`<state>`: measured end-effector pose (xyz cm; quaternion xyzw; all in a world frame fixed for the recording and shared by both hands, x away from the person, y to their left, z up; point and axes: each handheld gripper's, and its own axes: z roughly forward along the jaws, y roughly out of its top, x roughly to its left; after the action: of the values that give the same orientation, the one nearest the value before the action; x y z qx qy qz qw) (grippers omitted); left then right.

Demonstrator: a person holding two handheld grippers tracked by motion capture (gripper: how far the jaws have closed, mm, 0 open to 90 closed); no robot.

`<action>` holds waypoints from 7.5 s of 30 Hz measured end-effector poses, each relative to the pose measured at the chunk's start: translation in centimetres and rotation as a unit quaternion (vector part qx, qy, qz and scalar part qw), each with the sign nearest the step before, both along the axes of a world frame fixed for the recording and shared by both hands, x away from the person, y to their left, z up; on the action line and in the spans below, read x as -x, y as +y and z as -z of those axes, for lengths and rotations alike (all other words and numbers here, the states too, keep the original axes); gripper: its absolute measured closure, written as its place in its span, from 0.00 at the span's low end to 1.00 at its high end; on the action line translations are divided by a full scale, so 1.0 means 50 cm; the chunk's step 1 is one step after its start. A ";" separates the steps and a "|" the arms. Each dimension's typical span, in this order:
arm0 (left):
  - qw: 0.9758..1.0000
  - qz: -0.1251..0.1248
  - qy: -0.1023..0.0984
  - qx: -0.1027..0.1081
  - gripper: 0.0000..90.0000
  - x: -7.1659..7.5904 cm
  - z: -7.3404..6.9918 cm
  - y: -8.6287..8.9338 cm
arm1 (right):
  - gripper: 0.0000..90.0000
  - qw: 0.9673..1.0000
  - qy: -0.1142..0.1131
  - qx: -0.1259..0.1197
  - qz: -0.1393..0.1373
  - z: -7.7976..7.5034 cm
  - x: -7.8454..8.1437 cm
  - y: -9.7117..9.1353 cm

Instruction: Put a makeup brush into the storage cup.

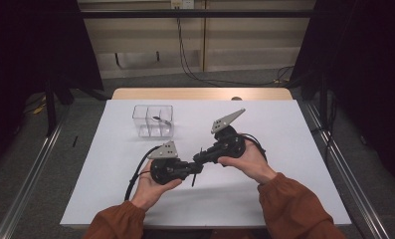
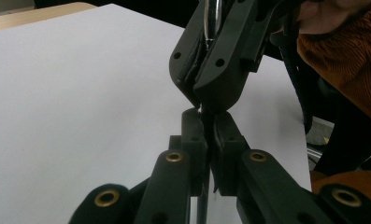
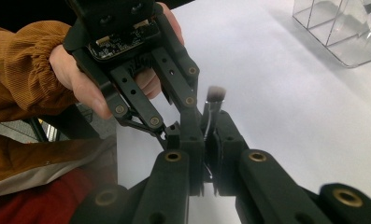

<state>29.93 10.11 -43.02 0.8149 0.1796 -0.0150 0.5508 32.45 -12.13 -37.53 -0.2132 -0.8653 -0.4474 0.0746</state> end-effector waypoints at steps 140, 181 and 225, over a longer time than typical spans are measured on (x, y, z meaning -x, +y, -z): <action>0.985 -0.162 -0.041 0.034 0.95 -0.115 -0.091 0.152 | 0.00 0.916 -0.184 -0.054 0.352 0.135 0.187 -0.303; 0.960 -0.265 -0.082 0.050 0.95 -0.249 -0.112 0.111 | 0.00 0.908 -0.195 -0.070 0.364 0.154 0.208 -0.315; 0.962 -0.266 -0.066 -0.011 0.94 -0.288 -0.023 0.092 | 0.00 0.913 -0.189 -0.073 0.354 0.160 0.208 -0.311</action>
<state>44.31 14.69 -41.88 0.7431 0.3530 0.1881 0.5365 22.06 -27.70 -45.52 -0.4109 -0.6960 -0.5384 -0.2383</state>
